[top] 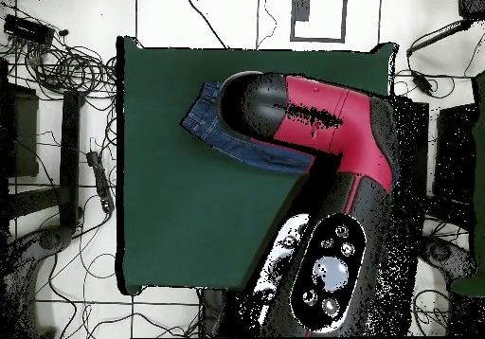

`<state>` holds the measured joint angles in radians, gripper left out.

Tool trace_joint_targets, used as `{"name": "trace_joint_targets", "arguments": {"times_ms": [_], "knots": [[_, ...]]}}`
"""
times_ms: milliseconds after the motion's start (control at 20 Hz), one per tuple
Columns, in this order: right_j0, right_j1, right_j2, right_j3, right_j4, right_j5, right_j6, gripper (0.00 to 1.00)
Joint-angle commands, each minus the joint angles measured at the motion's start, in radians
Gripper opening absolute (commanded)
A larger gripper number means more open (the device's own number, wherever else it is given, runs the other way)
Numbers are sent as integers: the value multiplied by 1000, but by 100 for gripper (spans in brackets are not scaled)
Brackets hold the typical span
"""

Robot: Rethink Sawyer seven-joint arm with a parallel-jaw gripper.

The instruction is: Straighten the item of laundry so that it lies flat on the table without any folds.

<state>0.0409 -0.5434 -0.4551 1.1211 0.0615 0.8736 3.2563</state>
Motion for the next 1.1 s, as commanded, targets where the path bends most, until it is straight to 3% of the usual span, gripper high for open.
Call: {"name": "trace_joint_targets", "arguments": {"times_ms": [50,450,1100], "knots": [[21,70,193,58,44,-80,-27,100],[29,113,217,-18,59,-107,28,100],[58,266,202,-271,92,-75,115,100]]}}
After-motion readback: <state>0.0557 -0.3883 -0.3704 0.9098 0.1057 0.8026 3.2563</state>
